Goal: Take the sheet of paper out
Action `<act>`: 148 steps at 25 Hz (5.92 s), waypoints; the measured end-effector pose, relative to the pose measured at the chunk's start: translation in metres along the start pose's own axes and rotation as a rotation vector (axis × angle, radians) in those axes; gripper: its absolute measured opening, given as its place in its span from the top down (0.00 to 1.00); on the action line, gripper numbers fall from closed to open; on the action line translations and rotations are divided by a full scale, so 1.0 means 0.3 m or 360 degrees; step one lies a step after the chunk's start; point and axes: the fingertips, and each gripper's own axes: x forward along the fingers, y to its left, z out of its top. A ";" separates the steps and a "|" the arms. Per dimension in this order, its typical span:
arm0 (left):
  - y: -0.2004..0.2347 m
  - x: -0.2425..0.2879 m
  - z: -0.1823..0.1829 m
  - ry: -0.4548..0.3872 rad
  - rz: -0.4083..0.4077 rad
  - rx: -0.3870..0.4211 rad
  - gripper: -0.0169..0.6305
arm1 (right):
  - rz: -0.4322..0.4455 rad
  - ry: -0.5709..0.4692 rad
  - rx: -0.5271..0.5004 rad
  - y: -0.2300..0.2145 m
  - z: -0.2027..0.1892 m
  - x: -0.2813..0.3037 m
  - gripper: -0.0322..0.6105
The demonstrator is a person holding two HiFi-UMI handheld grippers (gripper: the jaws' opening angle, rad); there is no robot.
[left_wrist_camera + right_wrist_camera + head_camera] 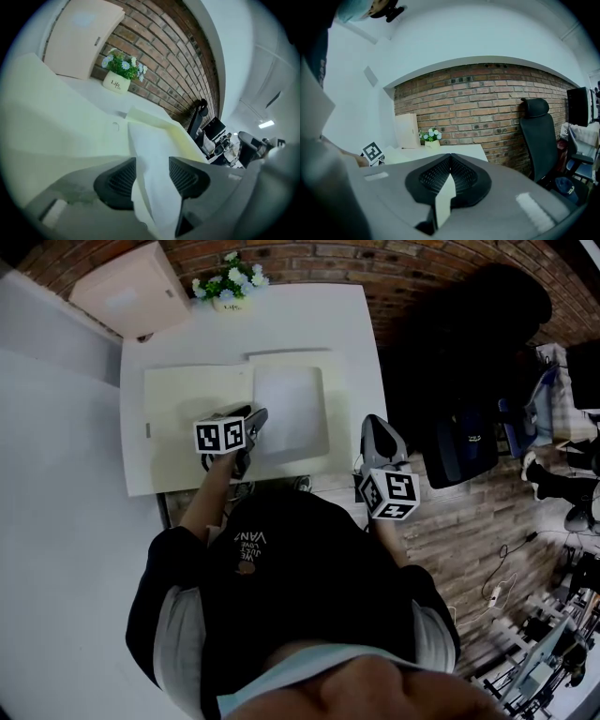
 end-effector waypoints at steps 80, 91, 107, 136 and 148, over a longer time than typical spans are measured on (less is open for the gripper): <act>-0.008 -0.500 0.146 0.0137 -0.0150 0.0702 0.97 | 0.0156 0.0007 0.0040 0.364 -0.075 0.106 0.95; -0.095 -0.605 0.202 0.0100 -0.0142 0.1048 0.97 | 0.0201 -0.0005 0.0030 0.417 -0.068 0.127 0.95; -0.349 -0.724 0.309 -0.0135 -0.0288 0.1468 0.97 | 0.0310 -0.0149 0.0041 0.419 -0.010 0.154 0.95; -0.608 -0.902 0.375 -0.0385 -0.0481 0.1634 0.97 | 0.0882 -0.0592 0.0379 0.451 0.195 0.156 0.76; -0.534 -0.868 0.428 -0.0490 -0.0511 0.1416 0.97 | 0.0771 -0.0591 0.0353 0.407 0.234 0.113 0.96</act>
